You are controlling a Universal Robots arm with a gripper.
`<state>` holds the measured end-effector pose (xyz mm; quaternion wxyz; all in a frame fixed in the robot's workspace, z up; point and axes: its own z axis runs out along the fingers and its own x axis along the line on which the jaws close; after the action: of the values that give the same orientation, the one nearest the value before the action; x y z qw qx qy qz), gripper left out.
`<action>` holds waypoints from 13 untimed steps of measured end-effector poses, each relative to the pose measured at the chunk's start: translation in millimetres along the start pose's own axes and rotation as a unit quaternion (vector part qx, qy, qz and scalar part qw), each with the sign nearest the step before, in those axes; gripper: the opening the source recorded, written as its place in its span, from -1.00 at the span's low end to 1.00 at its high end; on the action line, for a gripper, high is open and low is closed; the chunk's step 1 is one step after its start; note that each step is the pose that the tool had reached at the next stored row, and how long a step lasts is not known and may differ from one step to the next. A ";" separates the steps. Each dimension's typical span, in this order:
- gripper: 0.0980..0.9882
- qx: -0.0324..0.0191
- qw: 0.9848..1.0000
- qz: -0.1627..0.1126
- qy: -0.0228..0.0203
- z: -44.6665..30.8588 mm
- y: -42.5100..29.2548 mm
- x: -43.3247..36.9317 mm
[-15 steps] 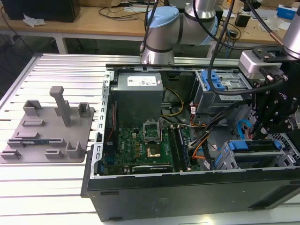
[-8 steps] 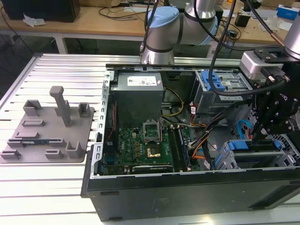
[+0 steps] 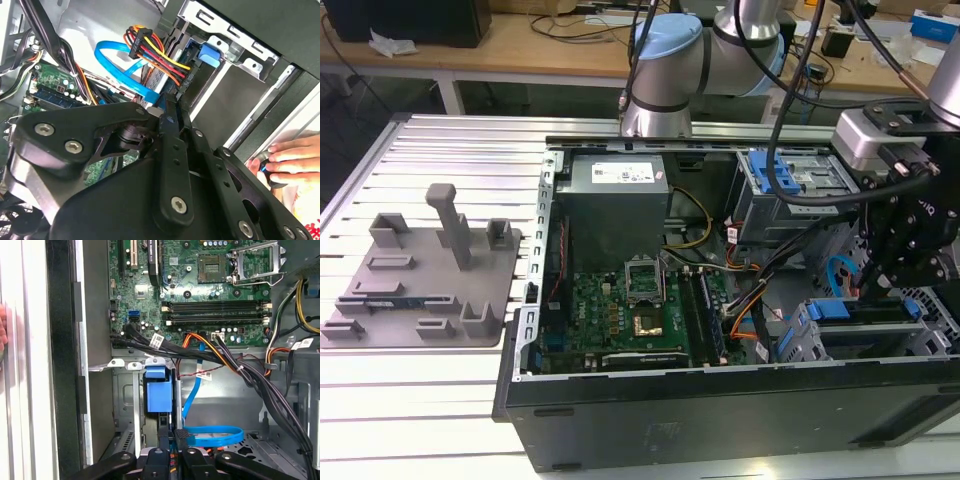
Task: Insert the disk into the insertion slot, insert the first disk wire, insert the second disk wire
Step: 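Insert the second disk wire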
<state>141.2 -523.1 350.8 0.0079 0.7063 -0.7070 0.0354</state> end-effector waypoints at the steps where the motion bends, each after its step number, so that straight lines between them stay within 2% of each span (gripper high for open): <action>1: -0.86 0.000 1.000 0.000 0.000 0.1 -0.1 0.3; 13: -0.86 -0.002 1.000 0.000 0.000 3.2 -3.9 0.7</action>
<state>145.2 -524.0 347.8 0.0096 0.7064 -0.7069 0.0337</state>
